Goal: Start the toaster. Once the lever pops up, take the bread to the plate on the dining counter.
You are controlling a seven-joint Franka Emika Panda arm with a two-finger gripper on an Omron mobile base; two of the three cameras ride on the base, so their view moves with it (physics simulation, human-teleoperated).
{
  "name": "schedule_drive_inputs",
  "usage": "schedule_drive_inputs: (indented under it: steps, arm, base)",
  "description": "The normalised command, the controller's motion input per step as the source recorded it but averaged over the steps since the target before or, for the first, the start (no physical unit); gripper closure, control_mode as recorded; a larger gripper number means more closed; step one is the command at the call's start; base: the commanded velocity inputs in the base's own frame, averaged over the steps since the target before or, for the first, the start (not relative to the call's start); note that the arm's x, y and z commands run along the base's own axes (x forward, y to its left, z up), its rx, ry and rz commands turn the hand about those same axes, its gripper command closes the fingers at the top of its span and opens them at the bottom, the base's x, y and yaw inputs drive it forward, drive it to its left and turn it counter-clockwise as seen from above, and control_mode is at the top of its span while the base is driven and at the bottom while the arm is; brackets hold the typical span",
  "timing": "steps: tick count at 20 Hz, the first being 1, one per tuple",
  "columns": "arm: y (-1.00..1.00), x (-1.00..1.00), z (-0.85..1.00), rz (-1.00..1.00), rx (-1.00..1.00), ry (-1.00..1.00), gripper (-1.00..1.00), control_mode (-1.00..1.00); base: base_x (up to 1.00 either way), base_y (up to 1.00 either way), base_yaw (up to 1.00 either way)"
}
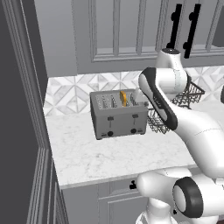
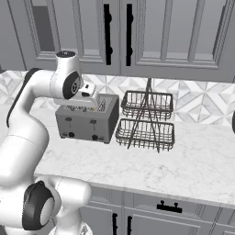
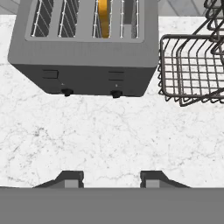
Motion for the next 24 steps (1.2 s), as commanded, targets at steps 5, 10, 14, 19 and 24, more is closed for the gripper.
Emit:
schedule_drive_inputs:
  steps: [5,10,14,19,24]
  arm:
    - [0.02,0.00,-0.02,0.00,0.00,-0.02,1.00,-1.00]
    - [0.04,0.00,-0.04,0.00,0.00,-0.06,1.00,-1.00]
    - [0.00,0.07,-0.17,0.00,-0.01,-0.02,1.00,-1.00]
    - [0.00,0.09,-0.31,0.00,-0.03,-0.01,1.00,-1.00]
    - [0.00,0.11,-0.29,0.00,-0.02,-0.01,1.00,-1.00]
  base:
    - [0.00,0.00,0.00]
    - [0.00,0.00,0.00]
    - [0.00,0.00,0.00]
    - [0.00,0.00,0.00]
    - [0.00,0.00,0.00]
